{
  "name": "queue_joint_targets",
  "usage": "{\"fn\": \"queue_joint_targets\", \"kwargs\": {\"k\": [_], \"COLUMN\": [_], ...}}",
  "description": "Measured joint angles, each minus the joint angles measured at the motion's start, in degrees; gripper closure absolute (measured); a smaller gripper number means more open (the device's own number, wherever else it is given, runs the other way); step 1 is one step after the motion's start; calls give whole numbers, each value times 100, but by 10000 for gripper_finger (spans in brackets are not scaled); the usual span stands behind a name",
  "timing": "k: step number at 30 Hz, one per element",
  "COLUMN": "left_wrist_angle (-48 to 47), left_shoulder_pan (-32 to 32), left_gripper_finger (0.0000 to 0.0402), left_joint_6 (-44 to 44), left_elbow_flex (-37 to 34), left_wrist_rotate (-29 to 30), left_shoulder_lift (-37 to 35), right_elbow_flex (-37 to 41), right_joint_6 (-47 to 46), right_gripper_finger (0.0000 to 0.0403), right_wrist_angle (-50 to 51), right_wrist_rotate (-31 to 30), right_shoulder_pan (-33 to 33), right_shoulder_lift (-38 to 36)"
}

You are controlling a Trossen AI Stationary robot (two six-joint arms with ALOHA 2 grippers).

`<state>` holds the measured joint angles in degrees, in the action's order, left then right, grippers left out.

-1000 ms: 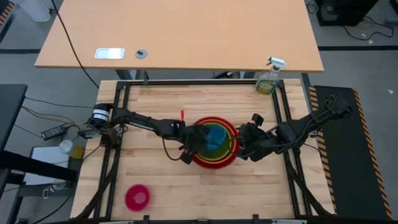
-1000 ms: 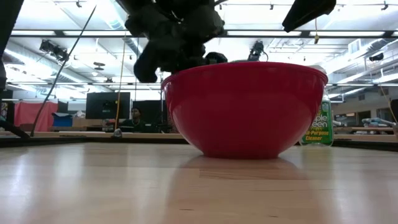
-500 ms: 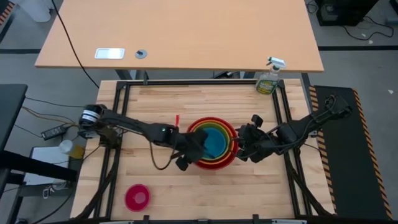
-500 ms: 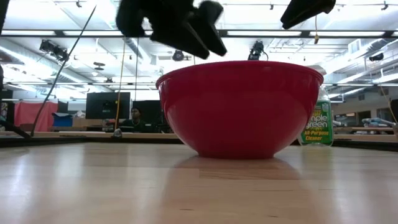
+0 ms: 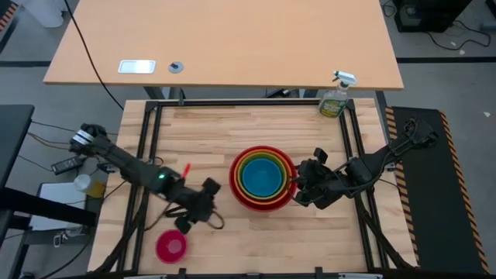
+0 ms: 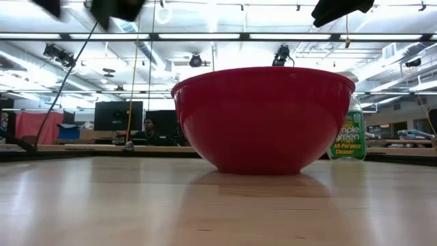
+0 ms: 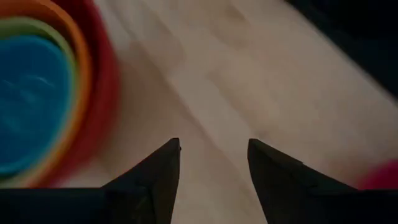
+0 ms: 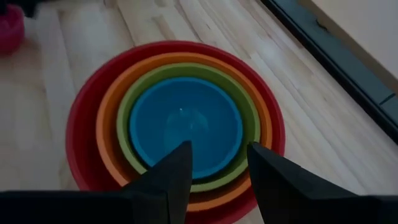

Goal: Nest bowls inside each other
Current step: Stack the pink bowl on the blue bowl

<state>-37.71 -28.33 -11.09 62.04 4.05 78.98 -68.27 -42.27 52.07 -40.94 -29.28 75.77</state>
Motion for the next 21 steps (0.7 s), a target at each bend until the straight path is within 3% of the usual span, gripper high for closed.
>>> {"fn": "queue_joint_targets", "kwargs": {"k": [4, 12, 17, 21], "left_wrist_angle": [-577, -770, -826, -785], "left_shoulder_pan": [-567, -1499, -1633, -1588], "left_gripper_finger": [218, 218, 218, 218], "left_joint_6": [852, 2102, 2493, 2664], "left_elbow_flex": [-314, -828, -975, -988], "left_wrist_rotate": [15, 11, -29, -424], "left_shoulder_lift": [-231, -60, 193, 348], "right_elbow_flex": [0, 2, 2, 2], "right_joint_6": [-45, 27, 67, 72], "right_gripper_finger": [241, 241, 241, 241], "right_wrist_angle": [-18, -104, -105, -104], "right_wrist_rotate": [-14, -102, -103, -100], "right_shoulder_pan": [0, 10, 17, 17], "right_shoulder_lift": [41, 203, 331, 389]}}
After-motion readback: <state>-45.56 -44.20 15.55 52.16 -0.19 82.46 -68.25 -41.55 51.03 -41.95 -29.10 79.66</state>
